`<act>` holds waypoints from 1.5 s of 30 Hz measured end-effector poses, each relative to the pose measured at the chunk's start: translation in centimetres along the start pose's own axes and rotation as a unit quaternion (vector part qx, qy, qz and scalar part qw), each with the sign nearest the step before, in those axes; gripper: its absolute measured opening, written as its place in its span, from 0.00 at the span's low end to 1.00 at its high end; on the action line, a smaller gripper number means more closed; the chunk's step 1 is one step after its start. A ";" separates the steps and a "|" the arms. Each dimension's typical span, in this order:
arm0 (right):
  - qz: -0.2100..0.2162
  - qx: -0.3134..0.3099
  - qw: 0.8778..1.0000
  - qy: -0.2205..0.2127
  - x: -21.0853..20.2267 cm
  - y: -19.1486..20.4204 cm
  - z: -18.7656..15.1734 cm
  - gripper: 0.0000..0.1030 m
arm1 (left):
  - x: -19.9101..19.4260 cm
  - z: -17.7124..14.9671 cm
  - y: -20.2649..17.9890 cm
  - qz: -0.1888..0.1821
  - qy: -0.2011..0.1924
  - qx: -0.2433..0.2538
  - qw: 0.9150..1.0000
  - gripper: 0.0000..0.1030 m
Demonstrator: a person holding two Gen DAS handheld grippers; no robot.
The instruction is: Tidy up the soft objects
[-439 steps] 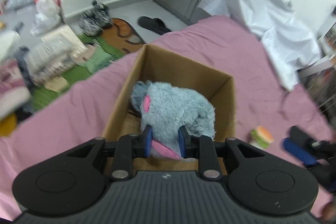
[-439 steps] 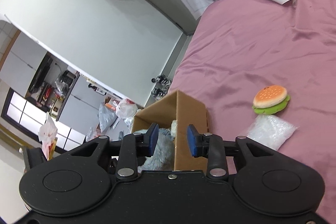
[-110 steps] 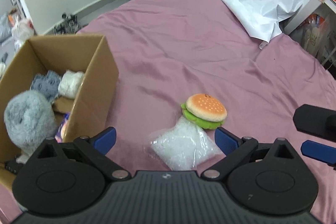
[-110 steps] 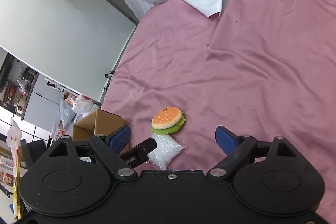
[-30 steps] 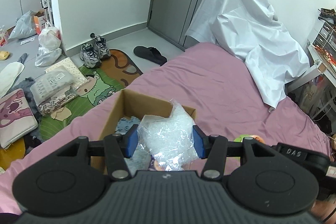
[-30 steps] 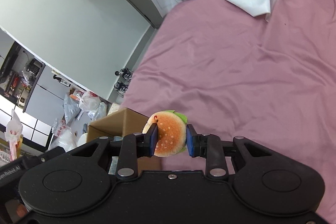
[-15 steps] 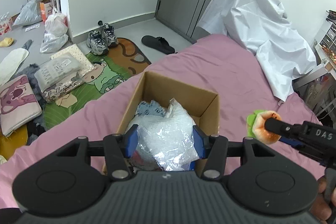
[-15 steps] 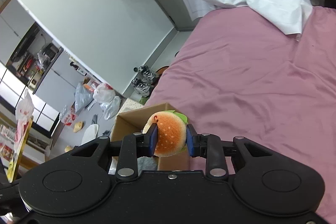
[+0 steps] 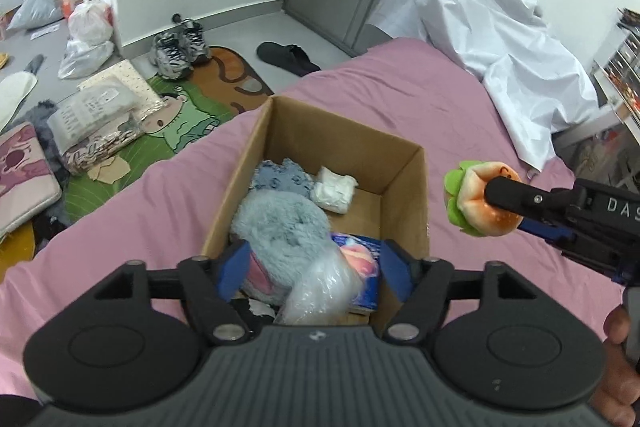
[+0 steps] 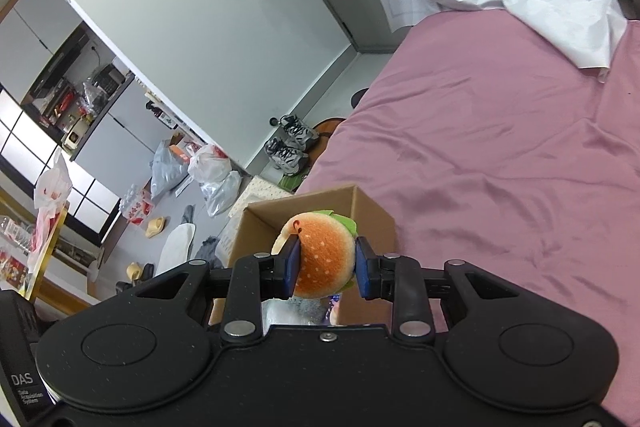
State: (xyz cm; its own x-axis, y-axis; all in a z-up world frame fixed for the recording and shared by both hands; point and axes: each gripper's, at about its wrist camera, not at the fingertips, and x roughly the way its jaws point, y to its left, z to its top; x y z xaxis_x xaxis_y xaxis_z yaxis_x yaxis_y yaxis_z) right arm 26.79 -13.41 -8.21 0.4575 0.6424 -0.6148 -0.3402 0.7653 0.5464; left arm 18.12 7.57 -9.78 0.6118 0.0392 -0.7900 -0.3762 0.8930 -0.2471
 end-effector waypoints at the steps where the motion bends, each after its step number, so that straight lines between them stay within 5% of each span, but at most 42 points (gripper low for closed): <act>1: 0.001 -0.002 1.000 0.001 0.2 0.2 -0.1 0.27 | 0.0 0.0 0.2 0.003 -0.001 -0.002 1.000 0.70; 5: 0.007 -0.006 1.000 0.003 0.7 0.7 -0.2 0.29 | 0.4 0.3 1.0 0.007 0.004 -0.013 1.000 0.71; 10: 0.044 0.007 0.999 -0.004 1.2 0.9 -0.3 0.53 | 0.7 0.7 1.5 0.009 0.009 -0.018 1.000 0.71; 28: 0.003 0.023 0.999 -0.026 -2.8 0.3 -1.2 0.64 | -1.3 0.9 0.3 0.025 0.012 0.032 0.999 0.90; 45: -0.030 -0.015 0.999 -0.041 -8.6 1.3 -3.1 0.92 | -6.7 -0.7 -2.4 0.008 0.000 0.069 0.998 1.00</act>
State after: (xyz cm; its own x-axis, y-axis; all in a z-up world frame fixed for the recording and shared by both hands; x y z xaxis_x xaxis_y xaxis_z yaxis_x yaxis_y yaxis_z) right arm 19.89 -17.79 -3.96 0.5435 0.5902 -0.5969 -0.3333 0.8044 0.4918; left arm 14.48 4.84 -4.27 0.6067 0.0529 -0.7932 -0.2856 0.9457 -0.1553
